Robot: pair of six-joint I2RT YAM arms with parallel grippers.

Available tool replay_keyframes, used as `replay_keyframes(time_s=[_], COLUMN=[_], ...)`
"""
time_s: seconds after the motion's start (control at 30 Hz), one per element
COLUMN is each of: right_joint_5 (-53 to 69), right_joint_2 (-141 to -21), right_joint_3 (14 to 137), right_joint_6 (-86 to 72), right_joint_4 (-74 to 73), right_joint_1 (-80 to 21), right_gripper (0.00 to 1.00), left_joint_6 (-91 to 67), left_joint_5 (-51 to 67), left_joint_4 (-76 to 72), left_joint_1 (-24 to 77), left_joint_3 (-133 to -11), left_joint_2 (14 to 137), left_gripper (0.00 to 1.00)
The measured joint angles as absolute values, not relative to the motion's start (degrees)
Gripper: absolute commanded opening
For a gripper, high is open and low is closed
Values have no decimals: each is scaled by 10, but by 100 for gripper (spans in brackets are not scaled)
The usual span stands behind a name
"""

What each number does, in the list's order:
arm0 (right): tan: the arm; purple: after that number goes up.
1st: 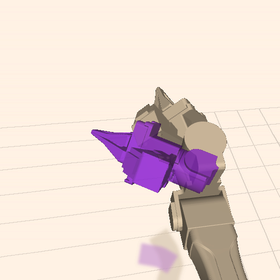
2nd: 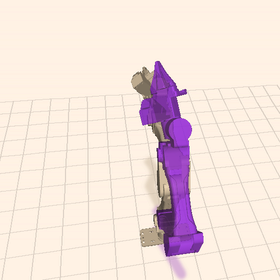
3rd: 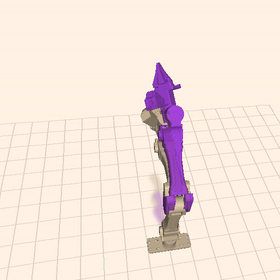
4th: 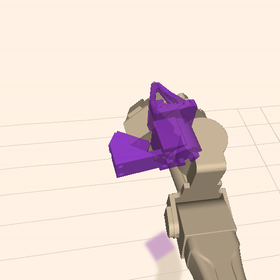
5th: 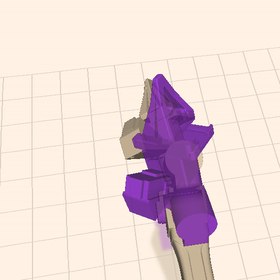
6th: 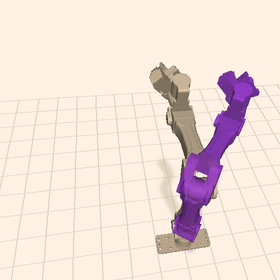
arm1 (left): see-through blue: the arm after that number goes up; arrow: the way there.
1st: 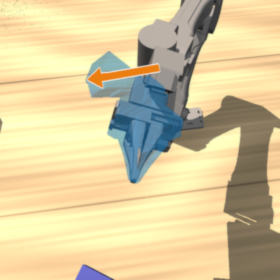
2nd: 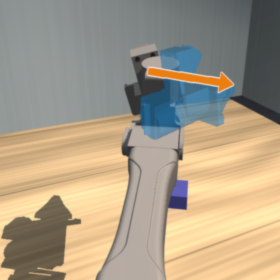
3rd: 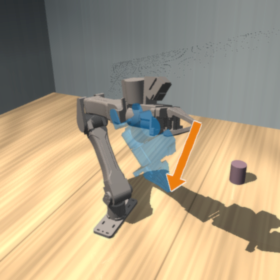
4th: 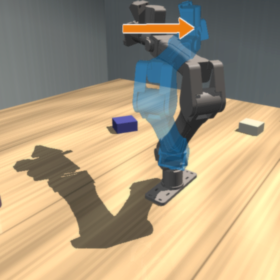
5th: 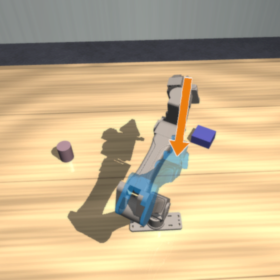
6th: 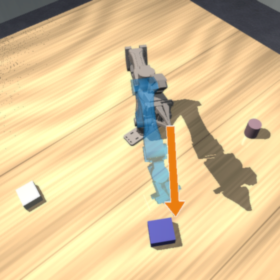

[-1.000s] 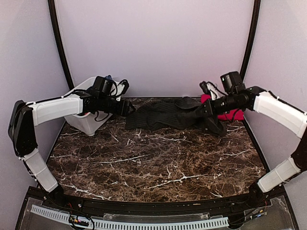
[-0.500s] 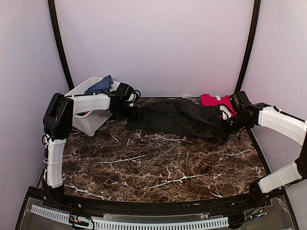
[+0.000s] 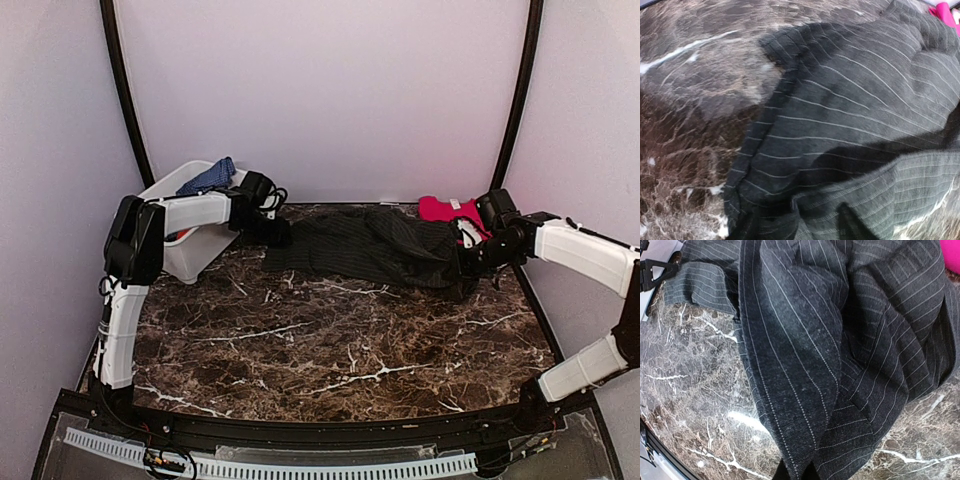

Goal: Fold and stack the mixed laundry pile
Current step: Pick up the crumpled shirt from the center of the board.

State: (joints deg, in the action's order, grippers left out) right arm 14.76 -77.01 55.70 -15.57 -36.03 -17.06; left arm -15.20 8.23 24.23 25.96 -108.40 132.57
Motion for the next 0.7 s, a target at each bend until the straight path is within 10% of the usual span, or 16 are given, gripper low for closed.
replay_keyframes(time_s=[0.1, 0.17, 0.43, 0.7], right_joint_5=[142, 138, 135, 137], right_joint_2=[-770, -770, -813, -1069], right_joint_3=[571, 579, 669, 1168], right_joint_6=[-155, -155, -148, -122], right_joint_4=[-361, -361, -372, -404], right_joint_1=[-171, -168, -115, -49], right_gripper=[0, 0, 0, 0], left_joint_6=[-150, -150, -131, -111], left_joint_5=[100, 103, 91, 49], left_joint_4=[241, 240, 235, 220], left_joint_1=[262, 262, 262, 242], left_joint_3=[-1080, -1070, -1035, -1225], left_joint_2=[1325, 1322, 1260, 1233], left_gripper=[5, 0, 0, 0])
